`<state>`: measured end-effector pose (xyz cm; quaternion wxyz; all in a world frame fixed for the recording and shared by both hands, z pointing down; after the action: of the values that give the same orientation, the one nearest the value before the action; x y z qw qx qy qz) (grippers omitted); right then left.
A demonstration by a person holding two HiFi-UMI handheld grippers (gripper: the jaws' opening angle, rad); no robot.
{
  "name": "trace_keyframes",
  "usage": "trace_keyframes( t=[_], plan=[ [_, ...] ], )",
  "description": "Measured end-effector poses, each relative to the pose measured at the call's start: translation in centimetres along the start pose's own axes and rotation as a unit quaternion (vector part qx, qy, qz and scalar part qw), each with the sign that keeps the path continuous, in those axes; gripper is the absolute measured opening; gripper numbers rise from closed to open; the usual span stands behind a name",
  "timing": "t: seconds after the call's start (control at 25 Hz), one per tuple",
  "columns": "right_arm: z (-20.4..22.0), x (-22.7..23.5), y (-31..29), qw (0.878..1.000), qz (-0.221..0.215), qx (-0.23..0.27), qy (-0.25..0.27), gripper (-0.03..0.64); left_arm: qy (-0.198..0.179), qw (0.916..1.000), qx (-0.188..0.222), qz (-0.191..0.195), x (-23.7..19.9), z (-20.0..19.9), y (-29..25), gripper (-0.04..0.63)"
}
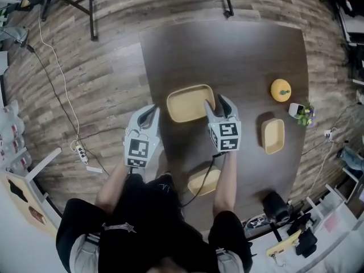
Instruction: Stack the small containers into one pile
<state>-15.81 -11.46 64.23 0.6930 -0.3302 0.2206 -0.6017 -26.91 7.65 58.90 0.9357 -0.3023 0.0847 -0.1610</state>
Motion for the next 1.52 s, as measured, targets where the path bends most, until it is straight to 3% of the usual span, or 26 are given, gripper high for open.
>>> trace_keyframes(
  t=[0.16,0.36,0.72,1.0,1.2,1.52],
  plan=[
    [1.0,0.0,-0.9,1.000,0.002,-0.022,0.012,0.105,0.008,0.9999,-0.009,-0.006,-0.5,1.0,-0.1,0.011],
    [1.3,0.1,-1.0,1.000,0.007,-0.019,0.005,0.034,0.004,0.9998,-0.016,-0.006,-0.5,1.9,-0.2,0.011],
    [0.3,0.6,1.6,0.998,0.048,0.010,-0.028,0.021,-0.012,0.9999,0.010,-0.001,-0.5,-0.3,0.3,0.011],
    [-0.5,1.1,6.5,0.990,0.101,0.052,-0.083,0.018,-0.043,0.9978,0.044,0.024,1.0,-3.9,1.2,0.011],
    [0.3,2.5,10.4,0.974,0.150,0.075,-0.150,0.018,-0.070,0.9938,0.067,0.054,3.1,-6.2,0.7,0.011],
    [3.5,4.8,19.1,0.929,0.251,0.105,-0.253,0.017,-0.123,0.9809,0.096,0.116,9.0,-9.4,0.3,0.011]
  ],
)
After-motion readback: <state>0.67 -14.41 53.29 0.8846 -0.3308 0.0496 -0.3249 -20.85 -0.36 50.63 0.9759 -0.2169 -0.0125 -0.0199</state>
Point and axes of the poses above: the fingertips, and each gripper's own axes: y backward along the fingers, x to its right, z out of its underside, the point moved 3 cm from there along y, backward along the fingers
